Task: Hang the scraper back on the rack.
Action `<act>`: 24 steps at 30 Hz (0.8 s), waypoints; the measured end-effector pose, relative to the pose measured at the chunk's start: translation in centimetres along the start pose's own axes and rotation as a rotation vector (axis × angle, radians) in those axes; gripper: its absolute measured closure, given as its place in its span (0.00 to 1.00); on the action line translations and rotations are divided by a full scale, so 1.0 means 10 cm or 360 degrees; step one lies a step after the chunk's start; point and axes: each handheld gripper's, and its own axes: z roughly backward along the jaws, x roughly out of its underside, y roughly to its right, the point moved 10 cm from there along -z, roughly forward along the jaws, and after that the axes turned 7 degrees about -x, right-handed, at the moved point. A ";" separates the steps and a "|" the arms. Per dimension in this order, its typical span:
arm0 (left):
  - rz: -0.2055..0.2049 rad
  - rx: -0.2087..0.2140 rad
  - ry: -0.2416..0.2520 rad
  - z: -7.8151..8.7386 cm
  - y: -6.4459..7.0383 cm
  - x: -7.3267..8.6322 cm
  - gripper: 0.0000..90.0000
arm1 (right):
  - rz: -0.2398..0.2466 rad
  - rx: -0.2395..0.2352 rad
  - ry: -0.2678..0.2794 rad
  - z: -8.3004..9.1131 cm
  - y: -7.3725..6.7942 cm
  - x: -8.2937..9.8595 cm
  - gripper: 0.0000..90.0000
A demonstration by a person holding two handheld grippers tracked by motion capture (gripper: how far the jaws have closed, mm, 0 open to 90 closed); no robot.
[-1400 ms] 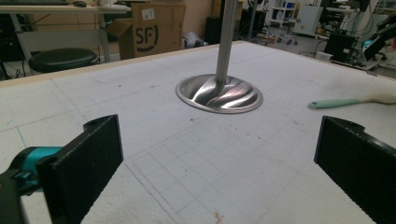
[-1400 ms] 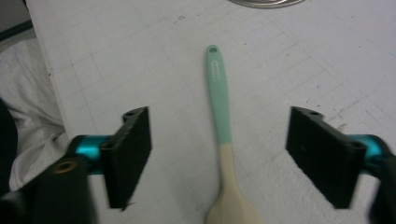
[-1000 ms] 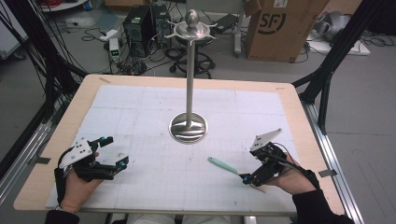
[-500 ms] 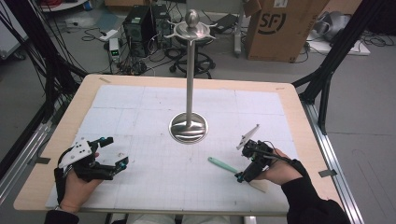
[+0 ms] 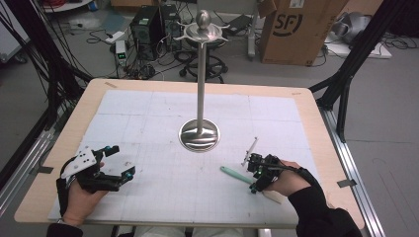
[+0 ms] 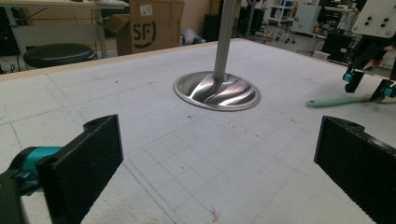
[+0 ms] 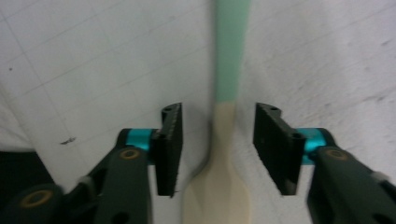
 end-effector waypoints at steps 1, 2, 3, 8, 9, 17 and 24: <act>-0.0001 0.0002 -0.0003 0.00 0.00 0.00 0.02 | 0.0000 0.0000 0.0000 0.00 0.00 0.00 0.62; -0.0001 0.0002 -0.0003 0.00 0.00 0.00 0.02 | -0.0021 -0.0035 -0.0020 -0.03 -0.04 -0.01 0.65; -0.0002 0.0007 -0.0001 0.00 0.01 0.00 0.02 | -0.0021 -0.0035 -0.0020 -0.03 -0.04 -0.01 0.65; -0.0003 0.0002 0.0000 0.00 0.00 0.00 0.02 | -0.0082 0.0010 -0.0052 -0.04 0.00 -0.02 0.70; -0.0003 0.0001 0.0000 0.00 0.00 0.00 0.02 | -0.0086 0.0014 -0.0072 -0.06 0.00 0.00 0.72; -0.0004 0.0007 -0.0003 0.01 0.01 0.00 0.02 | -0.0176 0.0069 -0.0051 -0.06 0.02 0.00 0.88; -0.0009 0.0002 -0.0001 0.01 0.00 0.00 0.02 | -0.0235 0.0051 -0.0006 -0.05 0.03 0.01 0.90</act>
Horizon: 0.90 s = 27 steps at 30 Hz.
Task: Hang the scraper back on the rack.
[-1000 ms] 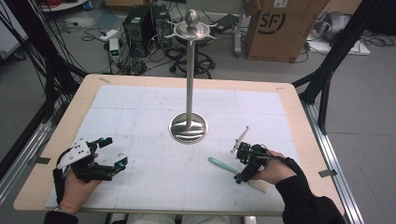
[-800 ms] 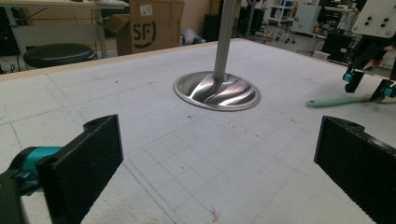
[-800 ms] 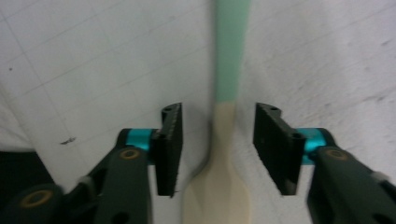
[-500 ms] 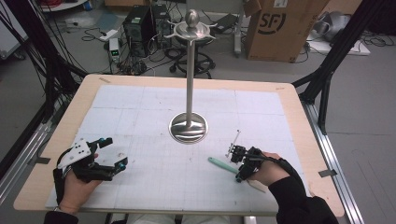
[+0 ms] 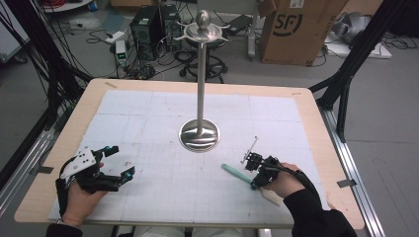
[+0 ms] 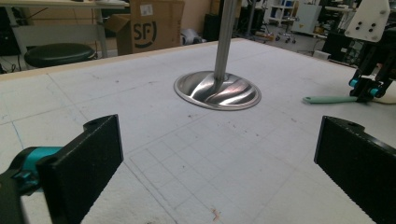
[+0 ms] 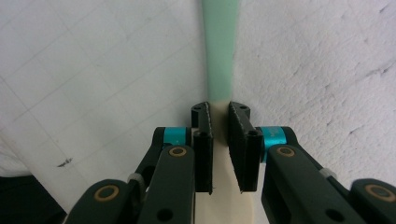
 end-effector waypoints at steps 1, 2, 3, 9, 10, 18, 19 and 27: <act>0.0000 0.0000 -0.0001 0.00 0.00 0.00 0.02 | 0.0016 0.0000 0.0006 0.00 0.00 0.00 0.90; 0.0000 0.0000 0.0000 0.00 0.00 0.00 0.02 | 0.0016 0.0000 0.0006 0.00 0.00 0.00 0.90; 0.0004 -0.0002 0.0000 0.00 0.00 0.00 0.02 | -0.0002 -0.0003 0.0013 0.01 0.00 0.00 0.90; 0.0004 -0.0003 -0.0002 -0.01 -0.01 0.00 0.02 | -0.0016 -0.0021 0.0157 0.05 0.02 0.02 0.90; 0.0003 -0.0004 -0.0004 -0.01 0.00 0.00 0.02 | -0.0025 -0.0023 0.0223 0.10 0.03 0.03 0.90; -0.0002 -0.0011 0.0001 -0.02 0.00 -0.01 0.02 | -0.0071 -0.0030 0.0531 0.37 0.03 0.02 0.90; -0.0002 -0.0013 0.0008 -0.02 0.00 -0.01 0.02 | -0.0086 -0.0040 0.0585 0.41 0.03 0.02 0.90; -0.0004 -0.0014 0.0009 -0.02 0.00 -0.01 0.02 | -0.0003 -0.0009 0.1114 0.76 0.05 -0.10 0.90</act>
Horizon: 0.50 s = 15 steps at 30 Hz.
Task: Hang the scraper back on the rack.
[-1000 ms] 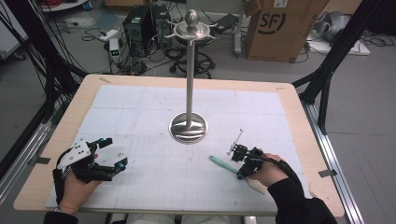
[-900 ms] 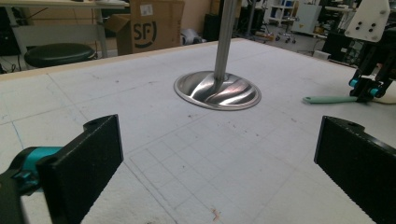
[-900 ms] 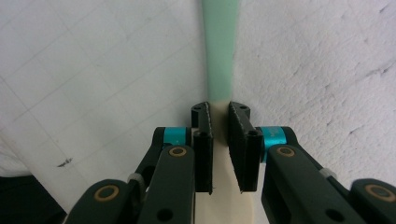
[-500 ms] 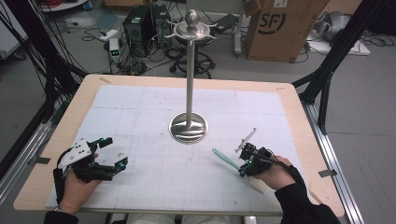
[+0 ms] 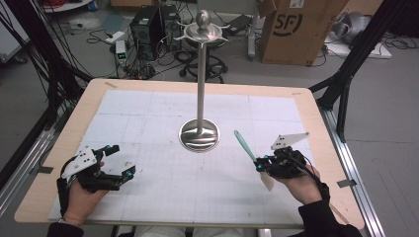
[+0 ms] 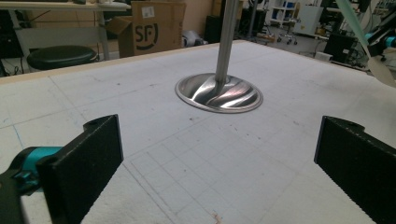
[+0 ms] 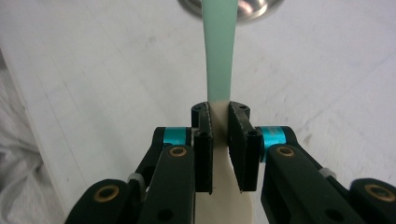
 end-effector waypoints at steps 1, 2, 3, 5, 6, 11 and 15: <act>0.0004 0.0002 -0.0002 0.00 0.00 0.00 0.02 | 0.0000 0.0000 0.0000 0.00 0.00 0.00 0.90; 0.0004 0.0002 -0.0004 0.00 0.00 0.00 0.02 | 0.0009 -0.0003 0.0044 0.02 -0.01 -0.03 0.90; 0.0004 0.0001 -0.0003 0.00 0.00 0.00 0.02 | 0.0027 -0.0008 0.0086 0.04 -0.01 -0.06 0.90; 0.0005 0.0001 -0.0003 0.00 0.00 0.00 0.02 | 0.0057 -0.0010 0.0182 0.08 -0.03 -0.13 0.90; 0.0003 0.0000 -0.0004 0.00 0.00 0.00 0.02 | 0.0074 -0.0015 0.0256 0.13 -0.04 -0.19 0.90; 0.0004 0.0001 -0.0005 0.00 0.01 0.00 0.02 | 0.0115 -0.0021 0.0410 0.24 -0.06 -0.34 0.90; 0.0001 0.0001 -0.0008 0.00 0.01 0.01 0.02 | 0.0154 -0.0047 0.0576 0.35 -0.08 -0.50 0.90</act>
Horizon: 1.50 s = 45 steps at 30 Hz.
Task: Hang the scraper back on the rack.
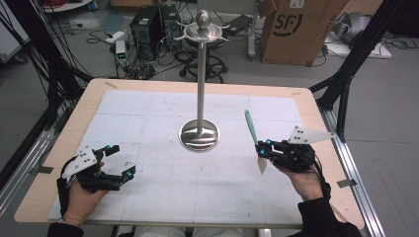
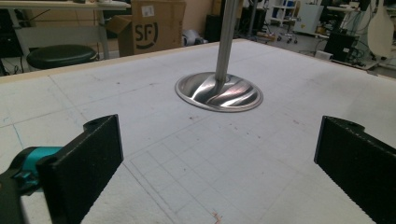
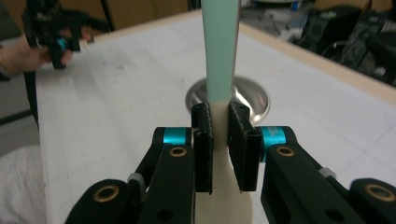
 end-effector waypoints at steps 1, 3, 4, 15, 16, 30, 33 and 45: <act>0.0000 0.0000 -0.0001 0.00 0.00 0.00 0.02 | 0.0009 0.0004 0.0024 0.01 0.01 -0.03 0.90; -0.0002 0.0001 -0.0001 0.00 0.00 0.00 0.02 | 0.0028 0.0009 0.0076 0.01 0.01 -0.10 0.90; -0.0002 0.0002 -0.0004 0.00 0.00 0.01 0.02 | 0.0030 0.0003 0.0094 0.01 0.01 -0.13 0.90; 0.0009 0.0001 -0.0008 0.02 -0.01 0.02 0.02 | 0.0039 0.0060 0.0219 -0.02 0.12 -0.52 0.90; 0.0008 0.0000 -0.0011 0.02 -0.01 0.02 0.02 | 0.0043 0.0057 0.0222 -0.02 0.13 -0.55 0.90; 0.0025 -0.0014 -0.0016 0.09 -0.04 0.04 0.02 | 0.0080 0.0048 0.0252 -0.23 0.24 -1.14 0.90; 0.0023 -0.0019 -0.0019 0.10 -0.05 0.05 0.02 | 0.0089 0.0057 0.0248 -0.27 0.26 -1.21 0.90; 0.0009 -0.0018 -0.0060 0.11 -0.04 0.11 0.02 | 0.0095 0.0063 0.0286 -0.36 0.33 -1.42 0.90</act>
